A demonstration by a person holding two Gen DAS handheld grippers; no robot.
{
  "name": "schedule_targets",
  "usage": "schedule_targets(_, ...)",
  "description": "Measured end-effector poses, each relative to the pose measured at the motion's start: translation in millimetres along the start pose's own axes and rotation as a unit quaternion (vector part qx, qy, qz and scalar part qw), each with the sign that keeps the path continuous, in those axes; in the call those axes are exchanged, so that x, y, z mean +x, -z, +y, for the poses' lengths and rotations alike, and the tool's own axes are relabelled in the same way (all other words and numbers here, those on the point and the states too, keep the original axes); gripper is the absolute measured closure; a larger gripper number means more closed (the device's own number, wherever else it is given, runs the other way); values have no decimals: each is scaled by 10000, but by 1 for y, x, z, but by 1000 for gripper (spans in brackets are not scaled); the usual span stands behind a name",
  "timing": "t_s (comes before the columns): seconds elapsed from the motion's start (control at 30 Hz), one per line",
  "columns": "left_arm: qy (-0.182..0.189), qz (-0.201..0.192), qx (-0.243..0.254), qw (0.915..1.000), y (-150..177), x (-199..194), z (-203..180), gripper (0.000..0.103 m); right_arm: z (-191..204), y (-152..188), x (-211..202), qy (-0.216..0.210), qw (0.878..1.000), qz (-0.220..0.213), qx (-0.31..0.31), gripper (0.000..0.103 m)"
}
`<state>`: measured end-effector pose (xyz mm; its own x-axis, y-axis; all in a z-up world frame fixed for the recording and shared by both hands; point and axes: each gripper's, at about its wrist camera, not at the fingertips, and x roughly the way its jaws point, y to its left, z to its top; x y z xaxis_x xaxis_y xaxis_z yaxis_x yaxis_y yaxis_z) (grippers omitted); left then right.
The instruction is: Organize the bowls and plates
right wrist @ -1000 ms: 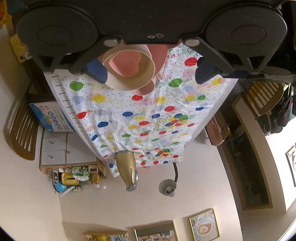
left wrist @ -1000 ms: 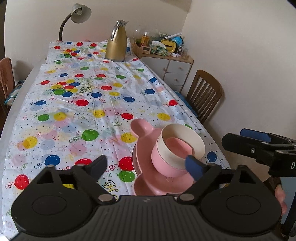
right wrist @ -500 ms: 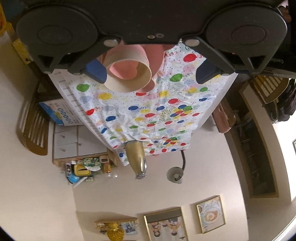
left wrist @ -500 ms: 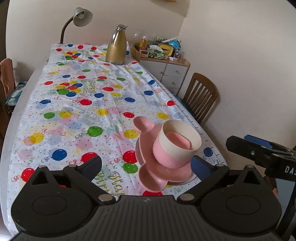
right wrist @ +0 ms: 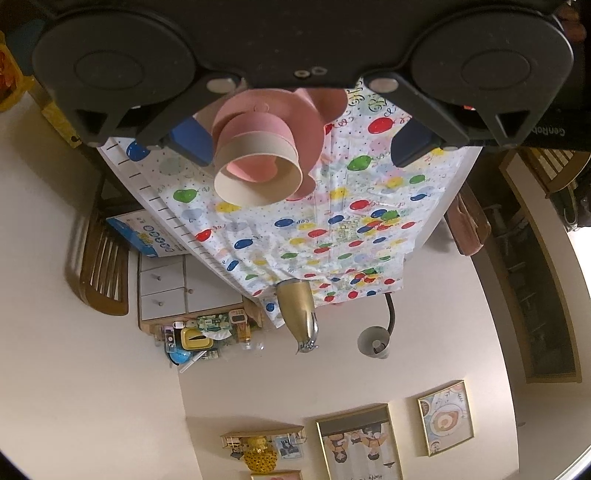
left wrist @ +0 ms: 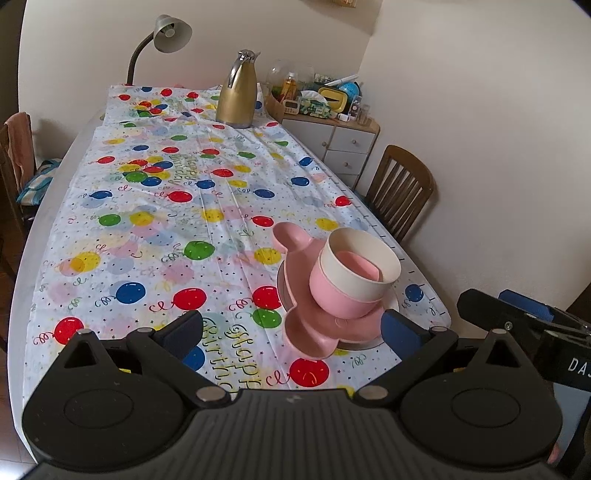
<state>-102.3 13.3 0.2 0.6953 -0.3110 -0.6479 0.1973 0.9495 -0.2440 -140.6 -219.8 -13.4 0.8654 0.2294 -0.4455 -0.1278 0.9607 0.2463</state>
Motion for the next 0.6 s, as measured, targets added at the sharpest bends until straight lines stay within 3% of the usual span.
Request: schedule_targets(0.6,-39,75,22,10000,7,-11,2,0,10,8,-9,17,10000,8,-47,0)
